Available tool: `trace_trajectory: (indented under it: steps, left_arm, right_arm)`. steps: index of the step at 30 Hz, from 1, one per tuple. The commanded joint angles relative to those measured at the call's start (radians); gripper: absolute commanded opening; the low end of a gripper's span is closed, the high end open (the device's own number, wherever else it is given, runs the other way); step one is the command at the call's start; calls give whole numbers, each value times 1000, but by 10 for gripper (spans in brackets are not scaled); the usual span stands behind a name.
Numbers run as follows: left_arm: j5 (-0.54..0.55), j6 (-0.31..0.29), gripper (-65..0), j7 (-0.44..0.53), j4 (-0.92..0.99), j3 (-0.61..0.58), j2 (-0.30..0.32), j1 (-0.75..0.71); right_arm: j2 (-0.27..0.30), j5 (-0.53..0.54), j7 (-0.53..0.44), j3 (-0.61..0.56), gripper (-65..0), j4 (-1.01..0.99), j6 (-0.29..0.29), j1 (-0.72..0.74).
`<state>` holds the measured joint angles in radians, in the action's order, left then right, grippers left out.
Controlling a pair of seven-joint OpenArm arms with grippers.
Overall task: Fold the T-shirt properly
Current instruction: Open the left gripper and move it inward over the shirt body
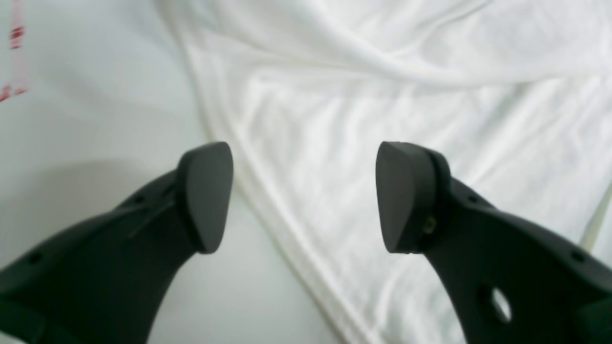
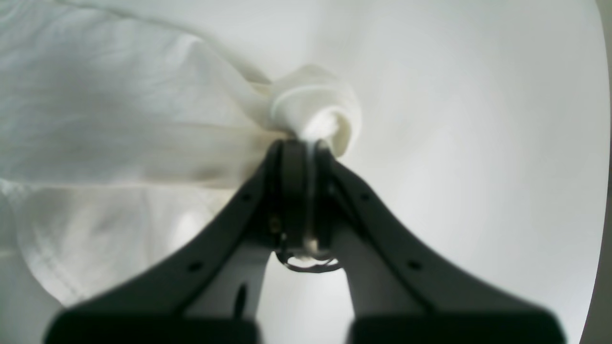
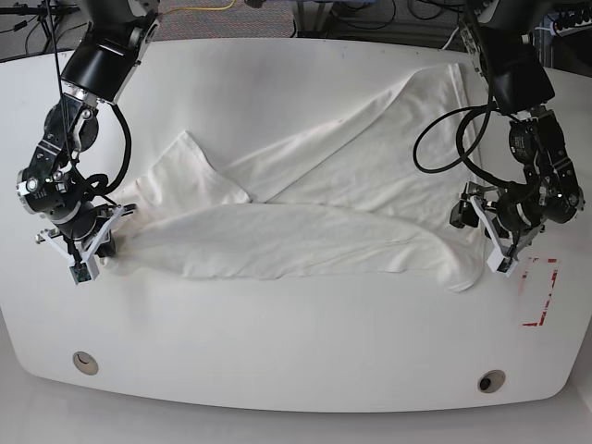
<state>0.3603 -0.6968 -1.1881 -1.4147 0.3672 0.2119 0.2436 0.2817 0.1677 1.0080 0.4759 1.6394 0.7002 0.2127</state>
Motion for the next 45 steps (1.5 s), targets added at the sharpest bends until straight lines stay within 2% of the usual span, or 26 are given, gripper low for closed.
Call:
trace_trajectory:
  steps: [1,15,29,45]
  left_arm:
    - [17,-1,-231,21,-7,-2,-4,30]
    - [21,-1,-233,34,-6,-4,-76,0]
    - [15,-1,-226,125,91,33,-35,16]
    - [13,-1,-217,155,121,50,-24,42]
  right_arm:
    - [17,10,-15,0,-644,18,-2,20]
    - [21,9,-17,-1,-648,17,-2,19]
    - [18,2,-12,-14,-645,19,-2,8]
    - [15,-5,-15,-16,-642,19,-2,-1]
